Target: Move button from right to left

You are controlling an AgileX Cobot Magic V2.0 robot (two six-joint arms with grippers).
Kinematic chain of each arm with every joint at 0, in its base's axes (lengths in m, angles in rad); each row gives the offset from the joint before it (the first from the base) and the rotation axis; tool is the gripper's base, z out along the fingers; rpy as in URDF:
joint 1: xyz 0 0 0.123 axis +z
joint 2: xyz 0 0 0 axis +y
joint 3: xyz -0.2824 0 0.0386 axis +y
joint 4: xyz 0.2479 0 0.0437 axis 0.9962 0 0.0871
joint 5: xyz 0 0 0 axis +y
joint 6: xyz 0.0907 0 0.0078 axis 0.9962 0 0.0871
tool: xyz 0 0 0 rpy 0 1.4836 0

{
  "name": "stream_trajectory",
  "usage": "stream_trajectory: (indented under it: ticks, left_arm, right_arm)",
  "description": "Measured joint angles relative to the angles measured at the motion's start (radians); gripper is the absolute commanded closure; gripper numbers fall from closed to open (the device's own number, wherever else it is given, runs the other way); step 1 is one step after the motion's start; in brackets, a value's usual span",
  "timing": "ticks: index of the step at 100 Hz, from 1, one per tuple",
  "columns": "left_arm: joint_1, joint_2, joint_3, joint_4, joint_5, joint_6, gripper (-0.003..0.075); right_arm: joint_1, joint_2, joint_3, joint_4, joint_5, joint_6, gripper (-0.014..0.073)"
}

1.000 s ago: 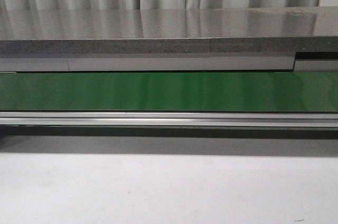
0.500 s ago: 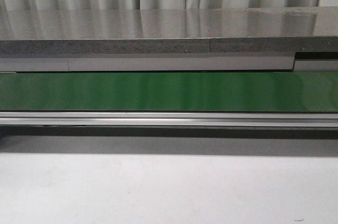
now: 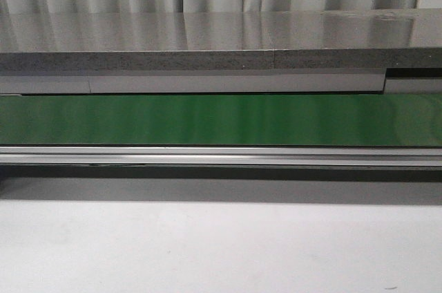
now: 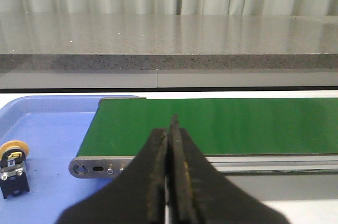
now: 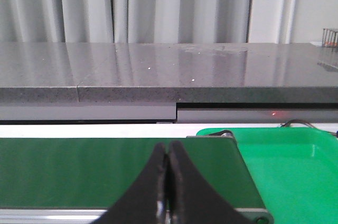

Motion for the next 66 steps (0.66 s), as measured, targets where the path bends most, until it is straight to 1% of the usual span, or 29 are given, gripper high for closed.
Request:
stream_trajectory:
  ticks: [18, 66]
  left_arm:
    - [0.000, 0.000, 0.000, 0.000, 0.002, 0.000, 0.0741]
    - [0.000, 0.000, 0.000, 0.000, 0.002, 0.000, 0.0741]
  right_arm:
    - [0.006, -0.008, 0.016, -0.006, 0.031, 0.010, 0.0661]
    - [0.006, -0.008, 0.016, -0.006, 0.031, 0.015, 0.0661]
